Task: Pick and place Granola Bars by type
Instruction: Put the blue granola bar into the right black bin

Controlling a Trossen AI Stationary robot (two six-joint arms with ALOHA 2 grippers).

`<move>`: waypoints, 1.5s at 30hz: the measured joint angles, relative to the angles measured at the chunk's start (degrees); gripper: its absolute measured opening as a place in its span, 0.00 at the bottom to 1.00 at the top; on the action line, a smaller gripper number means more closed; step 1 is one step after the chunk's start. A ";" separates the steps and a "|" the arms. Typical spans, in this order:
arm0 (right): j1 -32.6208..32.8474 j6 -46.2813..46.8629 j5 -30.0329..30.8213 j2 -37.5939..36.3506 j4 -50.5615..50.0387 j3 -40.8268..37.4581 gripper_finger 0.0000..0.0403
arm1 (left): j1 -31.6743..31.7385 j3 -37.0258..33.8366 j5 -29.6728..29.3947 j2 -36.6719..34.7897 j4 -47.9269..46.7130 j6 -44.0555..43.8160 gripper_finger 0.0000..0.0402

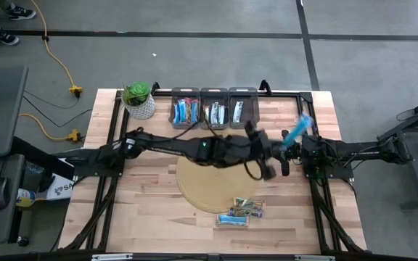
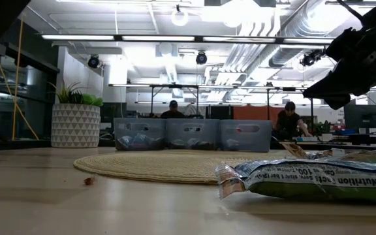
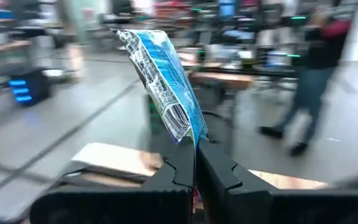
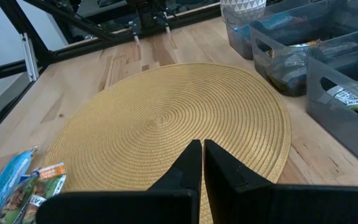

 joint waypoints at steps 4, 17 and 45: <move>0.00 -0.02 -0.02 0.00 0.00 0.00 0.00 | 2.13 0.00 -7.88 -1.50 -2.43 0.08 0.00; -0.02 -0.02 -0.02 0.00 0.01 0.00 0.00 | 12.29 0.00 -22.79 -5.68 -24.60 -8.78 0.00; -0.02 0.00 0.00 0.02 0.00 0.02 0.00 | 33.67 -6.95 13.94 -5.40 -32.51 -16.91 0.00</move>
